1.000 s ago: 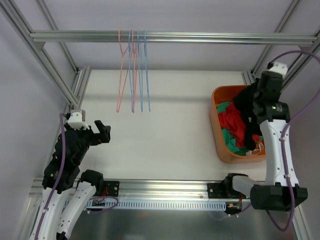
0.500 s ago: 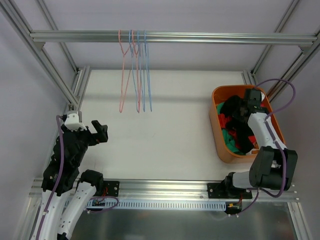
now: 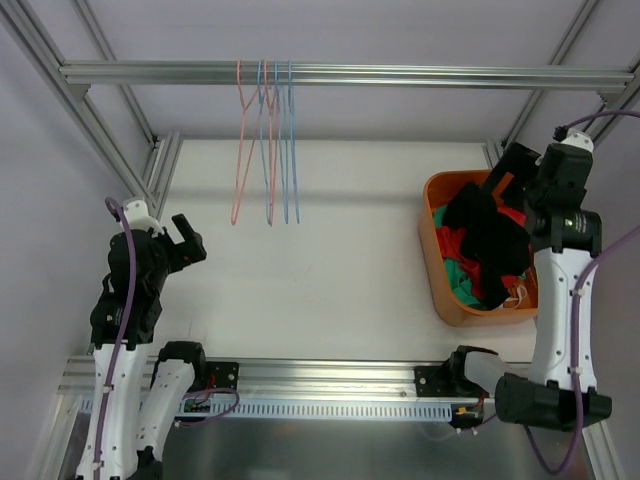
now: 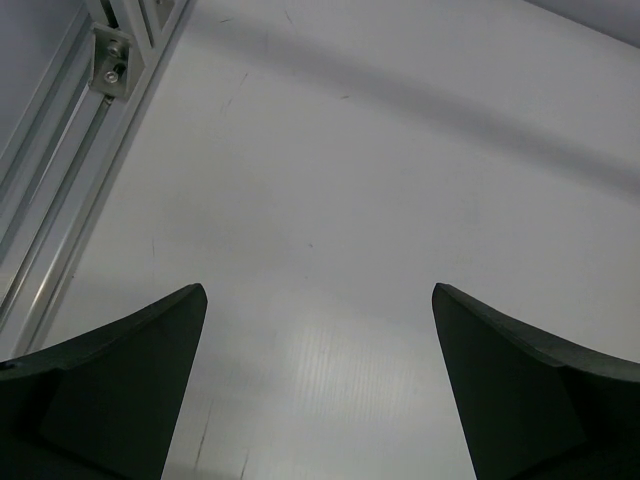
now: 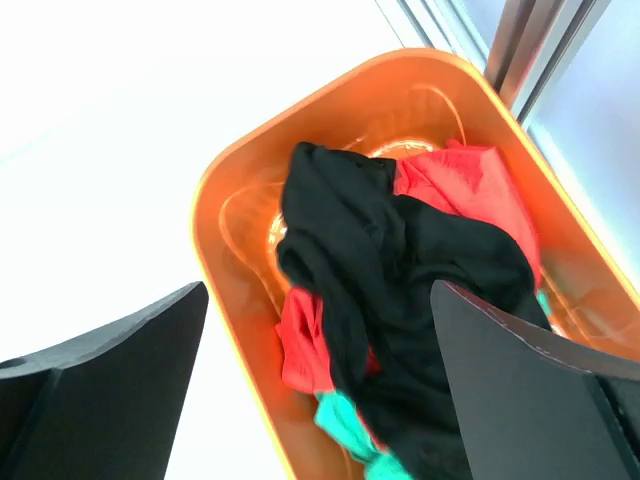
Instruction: Remove the tank top from the hanger
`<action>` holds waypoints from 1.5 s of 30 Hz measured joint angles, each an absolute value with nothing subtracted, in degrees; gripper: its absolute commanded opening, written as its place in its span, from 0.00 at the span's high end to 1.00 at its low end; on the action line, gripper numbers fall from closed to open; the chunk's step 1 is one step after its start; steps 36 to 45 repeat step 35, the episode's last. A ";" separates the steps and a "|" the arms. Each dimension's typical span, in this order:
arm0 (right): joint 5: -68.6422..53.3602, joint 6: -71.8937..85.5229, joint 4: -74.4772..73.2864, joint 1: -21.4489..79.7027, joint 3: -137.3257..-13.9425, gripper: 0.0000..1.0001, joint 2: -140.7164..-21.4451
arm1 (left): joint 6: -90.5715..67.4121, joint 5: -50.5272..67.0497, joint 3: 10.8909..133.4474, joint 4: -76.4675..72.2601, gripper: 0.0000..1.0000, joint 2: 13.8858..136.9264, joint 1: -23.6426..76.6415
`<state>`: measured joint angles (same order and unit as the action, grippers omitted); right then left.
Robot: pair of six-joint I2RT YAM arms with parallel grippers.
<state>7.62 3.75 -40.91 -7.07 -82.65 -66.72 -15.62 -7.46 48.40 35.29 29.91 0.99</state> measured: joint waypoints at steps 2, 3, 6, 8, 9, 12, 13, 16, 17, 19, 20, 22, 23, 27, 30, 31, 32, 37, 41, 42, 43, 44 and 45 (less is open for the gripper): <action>6.24 1.50 -42.78 -6.33 -83.44 0.01 -62.85 | -15.57 -7.31 50.72 36.14 0.01 32.56 1.02; 5.85 0.38 -43.90 -5.43 -83.48 0.01 -61.06 | -15.55 -7.25 52.40 37.15 0.01 33.85 1.02; 3.33 -3.77 -48.86 -1.43 -84.25 0.01 -54.46 | -15.46 -7.16 57.91 39.97 0.01 36.14 1.02; 1.89 -6.63 -52.95 -0.54 -85.34 0.00 -50.28 | -15.14 -6.46 61.43 41.30 0.01 36.07 1.02; 1.96 -7.49 -54.48 -0.10 -85.49 0.01 -48.27 | -14.83 -6.15 62.89 41.87 0.01 35.70 1.02; 2.35 -9.61 -59.24 2.74 -85.43 0.00 -41.58 | -13.47 -4.82 65.41 44.05 0.01 33.12 1.02; 2.37 -10.00 -60.55 3.55 -85.25 0.00 -39.44 | -13.02 -4.47 65.84 44.99 0.01 32.21 1.02; 2.52 -10.63 -63.79 5.41 -84.25 0.00 -34.35 | -12.23 -3.88 66.22 47.88 0.01 29.91 1.13; 2.42 -10.81 -64.97 6.24 -83.77 0.01 -32.88 | -12.01 -3.44 66.22 48.99 0.01 29.10 1.21; 2.57 -11.07 -67.33 7.68 -83.02 0.01 -30.89 | -11.55 -2.96 66.08 50.59 0.01 27.22 1.58; 2.87 -11.16 -68.38 8.45 -82.74 0.00 -30.22 | -11.38 -2.74 66.04 51.31 0.01 26.09 1.96; 3.79 -11.25 -70.11 9.76 -82.32 0.01 -29.45 | -11.09 -2.07 65.71 52.36 0.01 23.40 2.37; 4.49 -11.25 -70.65 10.44 -81.97 0.00 -29.10 | -11.05 -2.00 65.41 52.86 0.01 21.89 2.68; 6.44 -11.25 -72.40 12.01 -80.47 0.00 -28.27 | -11.03 -2.02 63.64 54.06 0.01 16.93 2.68; 7.42 -11.27 -72.84 12.45 -79.64 0.01 -28.23 | -11.03 -1.98 62.94 54.78 0.01 15.40 2.68; 7.75 -11.27 -72.84 12.56 -79.48 0.01 -28.23 | -11.03 -1.98 62.81 54.89 0.01 15.29 2.68; 8.25 -11.29 -72.84 12.67 -79.33 0.01 -28.23 | -11.03 -1.98 62.70 54.98 0.01 15.27 2.68; 9.45 -11.31 -72.79 12.71 -78.74 0.01 -28.05 | -11.03 -1.98 62.00 55.02 0.01 15.25 2.68; 9.45 -11.31 -72.79 12.71 -78.74 0.01 -28.05 | -11.03 -1.98 62.00 55.02 0.01 15.25 2.68; 9.45 -11.31 -72.79 12.71 -78.74 0.01 -28.05 | -11.03 -1.98 62.00 55.02 0.01 15.25 2.68; 9.45 -11.31 -72.79 12.71 -78.74 0.01 -28.05 | -11.03 -1.98 62.00 55.02 0.01 15.25 2.68; 9.45 -11.31 -72.79 12.71 -78.74 0.01 -28.05 | -11.03 -1.98 62.00 55.02 0.01 15.25 2.68; 9.45 -11.31 -72.79 12.71 -78.74 0.01 -28.05 | -11.03 -1.98 62.00 55.02 0.01 15.25 2.68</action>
